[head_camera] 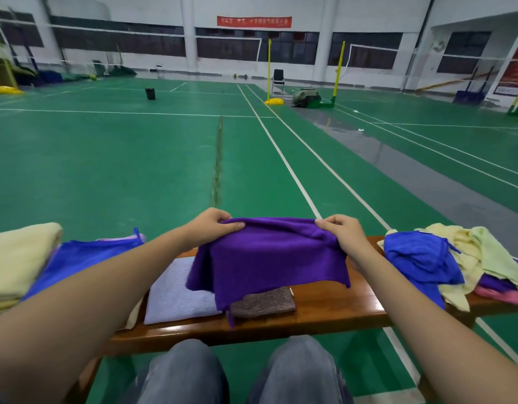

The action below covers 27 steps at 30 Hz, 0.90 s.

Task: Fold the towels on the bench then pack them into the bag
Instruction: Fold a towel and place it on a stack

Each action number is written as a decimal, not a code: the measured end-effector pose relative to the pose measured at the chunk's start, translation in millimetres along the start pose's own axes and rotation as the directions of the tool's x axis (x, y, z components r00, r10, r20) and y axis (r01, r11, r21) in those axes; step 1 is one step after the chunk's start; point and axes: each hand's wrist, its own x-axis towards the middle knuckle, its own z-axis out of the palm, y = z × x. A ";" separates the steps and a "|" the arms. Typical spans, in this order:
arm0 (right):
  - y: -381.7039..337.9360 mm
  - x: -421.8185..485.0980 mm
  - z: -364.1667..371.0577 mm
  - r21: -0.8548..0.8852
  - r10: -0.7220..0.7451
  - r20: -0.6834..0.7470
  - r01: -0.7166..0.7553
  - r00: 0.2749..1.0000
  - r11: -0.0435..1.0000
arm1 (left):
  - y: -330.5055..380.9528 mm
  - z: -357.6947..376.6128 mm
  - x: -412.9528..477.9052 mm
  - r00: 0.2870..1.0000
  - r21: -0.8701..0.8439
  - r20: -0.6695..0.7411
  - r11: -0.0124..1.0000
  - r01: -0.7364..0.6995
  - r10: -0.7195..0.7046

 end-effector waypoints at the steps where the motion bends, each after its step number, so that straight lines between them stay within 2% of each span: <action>1: 3.8 -1.1 1.8 0.013 0.044 0.015 -0.045 0.999 0.999 | -3.3 -1.6 -0.4 0.999 0.003 0.038 1.000 0.023 -0.023; 6: 30.8 3.2 11.5 0.031 0.259 0.067 -0.261 0.964 0.965 | -27.9 -4.8 2.1 0.949 0.108 0.239 0.977 0.185 -0.207; 10: 61.8 9.2 16.1 -0.042 0.377 0.087 -0.375 0.922 0.926 | -52.7 5.0 10.4 0.931 0.163 0.256 0.961 0.225 -0.262; 12: 80.4 15.4 21.3 -0.075 0.391 0.054 -0.387 0.919 0.919 | -63.7 17.3 17.0 0.960 0.194 0.170 0.963 0.188 -0.222; 15: 103.0 24.8 27.5 -0.117 0.304 -0.110 -0.316 0.946 0.941 | -77.9 36.6 25.4 0.987 0.275 -0.023 0.948 0.159 -0.159; 17: 110.0 25.0 25.7 -0.148 0.201 -0.162 -0.225 0.966 0.963 | -86.0 46.6 27.8 0.983 0.313 -0.113 0.933 0.175 -0.147; 19: 114.4 20.3 20.8 -0.178 0.115 -0.079 -0.127 0.990 0.976 | -91.4 49.7 26.1 0.974 0.298 -0.144 0.931 0.211 -0.174; 22: 123.8 12.3 14.2 -0.235 0.097 0.087 -0.075 0.991 0.969 | -100.1 45.3 20.9 0.968 0.332 -0.095 0.910 0.249 -0.231; 27: 136.0 14.7 13.8 -0.400 0.054 0.191 0.028 0.980 0.916 | -109.8 31.7 10.5 0.951 0.226 -0.115 0.924 0.307 -0.288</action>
